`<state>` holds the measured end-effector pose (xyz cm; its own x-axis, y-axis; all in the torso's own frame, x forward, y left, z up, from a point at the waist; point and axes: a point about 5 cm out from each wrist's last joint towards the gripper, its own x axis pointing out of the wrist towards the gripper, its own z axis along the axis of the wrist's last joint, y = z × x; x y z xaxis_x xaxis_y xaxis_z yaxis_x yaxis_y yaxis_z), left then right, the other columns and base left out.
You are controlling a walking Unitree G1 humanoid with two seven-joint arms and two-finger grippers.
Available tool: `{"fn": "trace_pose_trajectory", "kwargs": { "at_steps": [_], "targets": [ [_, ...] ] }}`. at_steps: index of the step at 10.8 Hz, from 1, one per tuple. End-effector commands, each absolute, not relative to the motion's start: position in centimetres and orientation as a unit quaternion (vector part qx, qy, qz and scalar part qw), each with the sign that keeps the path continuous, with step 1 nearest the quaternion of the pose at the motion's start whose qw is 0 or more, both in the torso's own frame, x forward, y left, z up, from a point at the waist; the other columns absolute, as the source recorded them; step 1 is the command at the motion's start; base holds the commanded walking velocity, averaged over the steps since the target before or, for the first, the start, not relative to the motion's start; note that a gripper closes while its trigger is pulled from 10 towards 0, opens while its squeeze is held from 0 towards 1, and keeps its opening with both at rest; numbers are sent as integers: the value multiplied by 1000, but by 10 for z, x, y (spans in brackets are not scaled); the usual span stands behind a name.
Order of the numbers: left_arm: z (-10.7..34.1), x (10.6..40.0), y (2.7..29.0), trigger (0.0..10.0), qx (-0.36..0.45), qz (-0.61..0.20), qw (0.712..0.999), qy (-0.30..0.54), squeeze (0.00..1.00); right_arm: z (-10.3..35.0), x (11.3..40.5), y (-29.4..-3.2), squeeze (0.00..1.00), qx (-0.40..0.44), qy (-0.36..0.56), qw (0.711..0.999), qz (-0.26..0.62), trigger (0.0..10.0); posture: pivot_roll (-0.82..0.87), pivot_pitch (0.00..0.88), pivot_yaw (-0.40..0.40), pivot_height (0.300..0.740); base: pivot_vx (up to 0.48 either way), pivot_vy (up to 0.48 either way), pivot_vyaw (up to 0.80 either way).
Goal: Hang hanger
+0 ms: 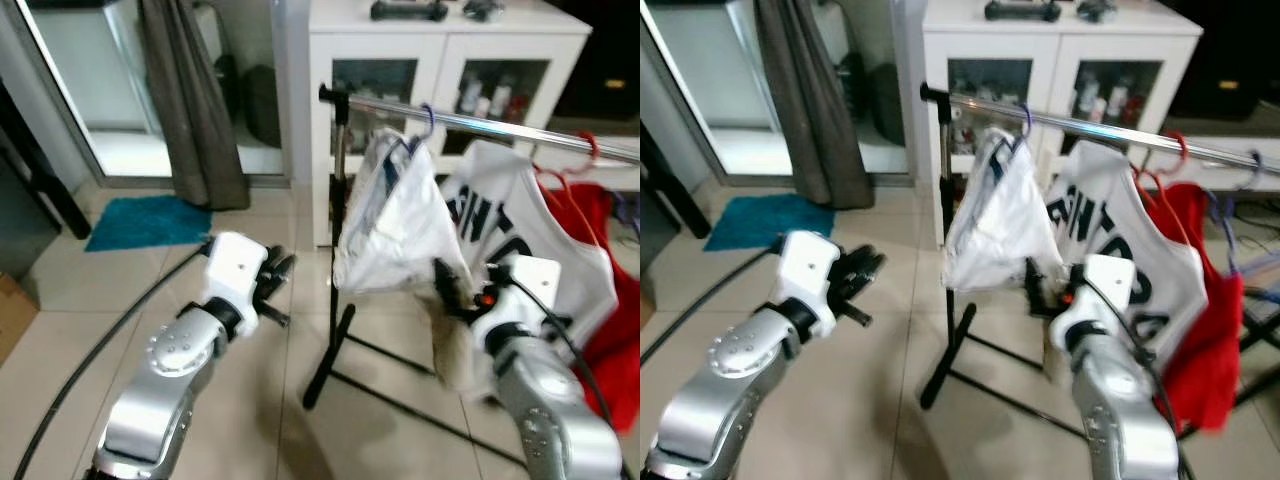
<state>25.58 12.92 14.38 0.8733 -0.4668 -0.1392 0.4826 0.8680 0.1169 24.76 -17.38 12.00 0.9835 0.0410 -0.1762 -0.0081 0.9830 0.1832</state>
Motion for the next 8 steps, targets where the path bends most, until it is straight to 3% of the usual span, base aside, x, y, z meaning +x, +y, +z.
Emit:
{"fn": "trace_pose_trajectory", "kwargs": {
  "at_steps": [1,3,8],
  "targets": [
    [145,255,138,10000,89,-241,965,52,0,129,252,-163,0,104,66,991,42,10000,81,0,7,740,382,0,0],
    [144,254,136,10000,92,-245,964,52,0,136,255,-163,0,110,46,991,57,10000,79,0,8,740,330,0,0],
    [142,256,137,10000,99,-227,968,51,0,149,255,-172,0,117,15,989,85,10000,82,0,3,740,0,0,0]
  ]
}}
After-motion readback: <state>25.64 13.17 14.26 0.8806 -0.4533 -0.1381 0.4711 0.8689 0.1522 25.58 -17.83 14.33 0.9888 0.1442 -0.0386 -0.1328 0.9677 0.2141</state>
